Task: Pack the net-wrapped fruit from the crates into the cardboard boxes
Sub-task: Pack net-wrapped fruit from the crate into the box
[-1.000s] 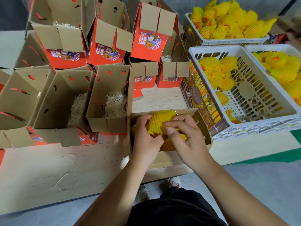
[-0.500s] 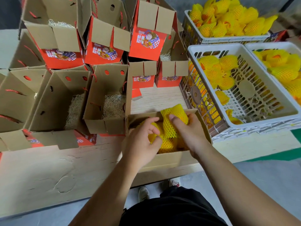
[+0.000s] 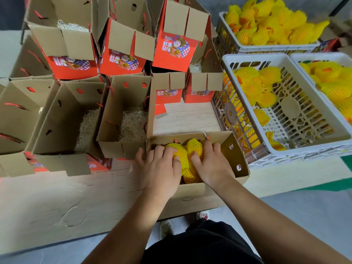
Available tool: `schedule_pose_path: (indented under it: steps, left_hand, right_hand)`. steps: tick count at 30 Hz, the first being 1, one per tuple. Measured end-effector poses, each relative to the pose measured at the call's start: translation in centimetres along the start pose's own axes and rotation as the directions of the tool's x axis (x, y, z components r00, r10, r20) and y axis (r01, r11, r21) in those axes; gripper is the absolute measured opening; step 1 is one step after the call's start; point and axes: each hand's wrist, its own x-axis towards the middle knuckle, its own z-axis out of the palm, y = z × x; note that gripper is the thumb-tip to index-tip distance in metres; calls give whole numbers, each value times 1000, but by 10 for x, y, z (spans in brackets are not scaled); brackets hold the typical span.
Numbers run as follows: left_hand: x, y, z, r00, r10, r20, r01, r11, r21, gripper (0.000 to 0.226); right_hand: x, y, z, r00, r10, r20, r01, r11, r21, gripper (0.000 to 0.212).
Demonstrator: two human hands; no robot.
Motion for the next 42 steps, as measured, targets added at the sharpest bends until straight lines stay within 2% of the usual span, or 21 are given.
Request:
schedule_pose_path:
  steps: [4,7,10,13,16,19,22,24,26,28,29,33,34,36,39,42]
  left_hand:
    - [2,13,-10,998,-57,14,58,990,-124,44]
    - [9,29,-18,999,9,45,7,941,-337,41]
    - [23,58,-16,991,103,82,-37,815,-579,34]
    - [40,96,-8,983,173,60,-79,694,-715,26]
    - [68,144,8,973,229,38,-124,651,-749,24]
    - [109,201,31,956,293,6,-202,672,-712,21]
    - [156,250,59,940,340,35,-239,728,-643,19]
    - [186,273,78,921,380,89,-285,811,-511,20]
    - [207,284,94,906,393,155,-332,889,-316,21]
    - [216,286,106,912,369,180,-345,927,-149,21]
    - [217,285,109,916,359,176,-344,932,-112,21]
    - [216,287,112,913,353,202,-365,931,22,17]
    - [216,288,113,909,349,228,-372,926,65,19]
    - [218,289,113,905,334,265,-374,920,116,22]
    - [217,291,113,904,345,254,-383,917,117,22]
    - [217,290,113,901,350,256,-388,914,116,23]
  right_hand:
    - [-1,3,-6,999,22,-32,-21,1000,17,70]
    - [-9,3,-13,989,1,-149,43,955,294,65]
    - [-14,9,-30,948,-17,-319,201,808,554,44]
    - [-10,28,-57,893,-77,-444,332,779,532,38]
    - [10,63,-92,830,-117,-546,409,793,451,33]
    - [41,108,-127,808,-137,-572,409,831,378,32]
    - [79,159,-152,866,-114,-487,328,864,382,34]
    - [111,190,-162,935,-51,-350,195,900,391,43]
    - [148,216,-166,991,6,-132,33,955,294,57]
    - [186,233,-163,995,69,78,-81,982,172,69]
    - [204,239,-159,986,91,138,-109,985,131,73]
    - [257,252,-126,958,123,259,-117,992,-41,72]
    - [262,255,-115,957,125,262,-102,990,-98,70]
    - [265,261,-97,977,117,176,-87,981,-171,69]
    - [267,272,-88,987,153,51,-141,973,-182,76]
    - [269,287,-92,976,203,79,-189,970,-154,74]
